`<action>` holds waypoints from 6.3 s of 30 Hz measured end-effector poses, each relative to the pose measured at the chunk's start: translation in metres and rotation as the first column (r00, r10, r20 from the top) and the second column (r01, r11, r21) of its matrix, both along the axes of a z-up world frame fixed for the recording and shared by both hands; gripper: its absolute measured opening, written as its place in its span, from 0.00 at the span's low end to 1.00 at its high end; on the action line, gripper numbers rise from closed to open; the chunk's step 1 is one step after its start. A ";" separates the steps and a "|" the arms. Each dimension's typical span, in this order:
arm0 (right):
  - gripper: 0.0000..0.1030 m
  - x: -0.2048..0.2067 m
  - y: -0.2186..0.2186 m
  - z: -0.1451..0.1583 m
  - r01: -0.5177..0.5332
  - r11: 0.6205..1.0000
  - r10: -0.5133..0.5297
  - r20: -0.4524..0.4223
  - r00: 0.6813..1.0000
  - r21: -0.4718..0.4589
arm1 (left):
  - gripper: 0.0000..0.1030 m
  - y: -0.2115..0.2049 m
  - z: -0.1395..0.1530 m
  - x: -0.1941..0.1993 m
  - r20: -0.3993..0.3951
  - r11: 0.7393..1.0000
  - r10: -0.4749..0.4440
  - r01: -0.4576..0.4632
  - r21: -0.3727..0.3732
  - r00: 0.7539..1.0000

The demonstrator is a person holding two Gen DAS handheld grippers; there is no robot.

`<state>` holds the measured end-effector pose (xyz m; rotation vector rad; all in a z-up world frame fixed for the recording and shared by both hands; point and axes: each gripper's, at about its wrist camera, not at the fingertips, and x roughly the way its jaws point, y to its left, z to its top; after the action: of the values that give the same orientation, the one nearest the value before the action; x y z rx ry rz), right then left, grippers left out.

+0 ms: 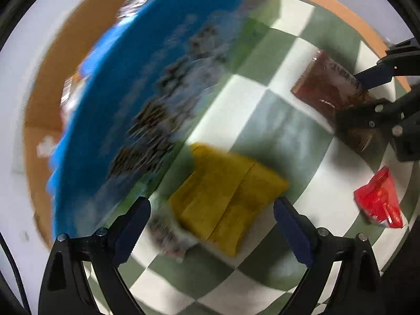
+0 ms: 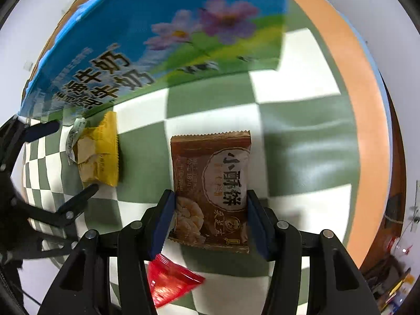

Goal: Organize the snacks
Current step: 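Grasp the brown biscuit packet with the right gripper while the left grasps the yellow bag, then lift both packets and carry them into the cardboard box, then open both grippers to drop the packets and lift out of the box, then grasp the red triangular packet with the right gripper while the left grasps the white-green candy packet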

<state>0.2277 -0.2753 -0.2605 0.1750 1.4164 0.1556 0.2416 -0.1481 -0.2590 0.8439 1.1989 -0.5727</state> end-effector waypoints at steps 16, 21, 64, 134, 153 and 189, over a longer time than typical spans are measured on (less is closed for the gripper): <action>0.55 -0.040 -0.029 -0.014 -0.010 1.000 0.012 -0.061 0.998 0.028 | 0.60 0.063 -0.014 -0.020 -0.479 0.667 0.560 -0.711 -0.224 0.676; 0.58 -0.044 -0.028 -0.018 -0.001 0.999 0.004 -0.076 0.997 0.040 | 0.63 0.060 -0.046 -0.031 -0.446 0.726 0.548 -0.667 -0.167 0.708; 0.58 0.078 -0.002 0.197 -0.081 0.992 0.043 0.347 0.937 0.096 | 0.54 0.099 0.180 0.123 -0.238 0.587 0.637 -0.662 -0.466 0.733; 0.91 0.004 0.009 0.234 -0.017 0.998 0.046 0.503 0.863 -0.061 | 0.94 0.096 0.230 -0.006 0.138 0.580 0.746 -0.533 -0.616 0.652; 0.91 -0.076 0.006 0.270 -0.015 0.998 -0.018 0.549 0.836 0.056 | 0.94 0.106 0.240 -0.068 0.156 0.565 0.761 -0.525 -0.636 0.629; 0.44 -0.088 0.020 -0.014 0.204 0.955 -0.200 -0.044 0.979 0.214 | 0.77 0.092 -0.007 0.052 -0.117 0.813 0.552 -0.564 -0.146 0.826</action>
<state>0.1394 -0.2556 -0.2744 0.5028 1.3924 0.1400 0.2938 -0.0565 -0.2656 0.2880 1.3631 -0.2142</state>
